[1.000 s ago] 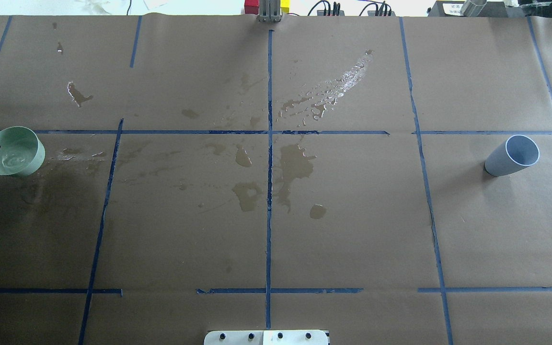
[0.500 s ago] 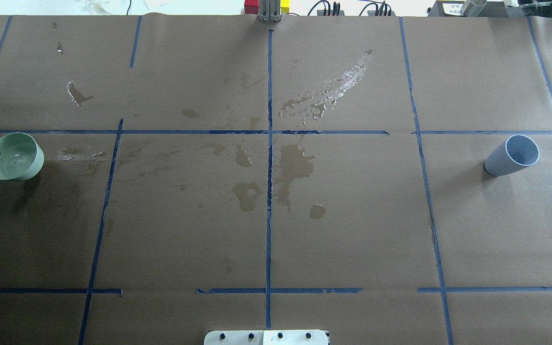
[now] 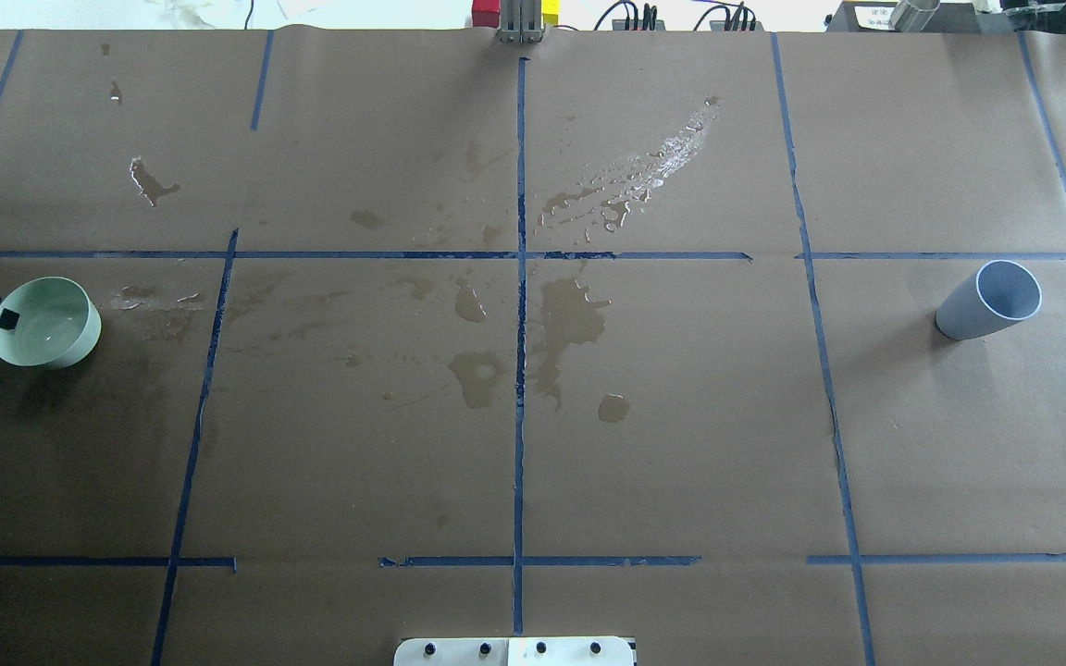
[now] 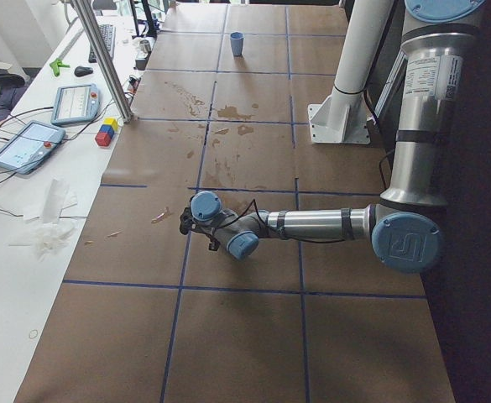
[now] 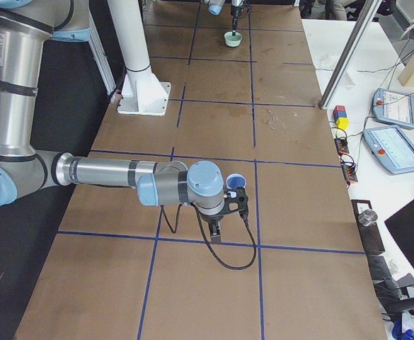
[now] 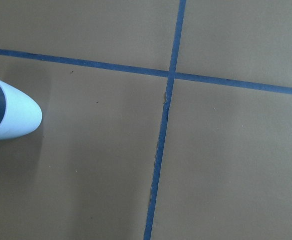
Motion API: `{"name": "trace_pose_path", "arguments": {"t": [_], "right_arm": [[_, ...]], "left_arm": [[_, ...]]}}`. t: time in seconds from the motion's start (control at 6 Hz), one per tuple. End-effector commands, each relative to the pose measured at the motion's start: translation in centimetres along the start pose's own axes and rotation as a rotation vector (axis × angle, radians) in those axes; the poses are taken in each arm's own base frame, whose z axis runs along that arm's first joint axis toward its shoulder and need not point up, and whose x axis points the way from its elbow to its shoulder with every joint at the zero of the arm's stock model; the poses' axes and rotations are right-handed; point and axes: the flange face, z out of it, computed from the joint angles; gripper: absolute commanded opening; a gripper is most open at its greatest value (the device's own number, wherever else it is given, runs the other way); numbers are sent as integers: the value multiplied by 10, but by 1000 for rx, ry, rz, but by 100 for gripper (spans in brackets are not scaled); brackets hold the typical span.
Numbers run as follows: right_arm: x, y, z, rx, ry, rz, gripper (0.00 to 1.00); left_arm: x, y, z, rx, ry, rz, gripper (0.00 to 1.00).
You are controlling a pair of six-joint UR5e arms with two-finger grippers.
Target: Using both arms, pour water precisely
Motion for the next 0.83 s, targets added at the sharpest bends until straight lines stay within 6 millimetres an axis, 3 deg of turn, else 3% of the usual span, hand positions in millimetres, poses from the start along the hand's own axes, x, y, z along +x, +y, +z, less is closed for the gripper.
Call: {"name": "trace_pose_path", "arguments": {"t": [0.0, 0.33, 0.5, 0.67], "right_arm": [[0, 0, 0, 0, 0, 0, 100], [0, 0, 0, 0, 0, 0, 100], [0, 0, 0, 0, 0, 3, 100], [0, 0, 0, 0, 0, 3, 100]], "left_arm": [[7, 0, 2, -4, 7, 17, 94], [16, -5, -6, 22, 16, 49, 100], [10, -6, -9, 29, 3, 91, 100], [-10, -12, -30, 47, -23, 117, 100]]}}
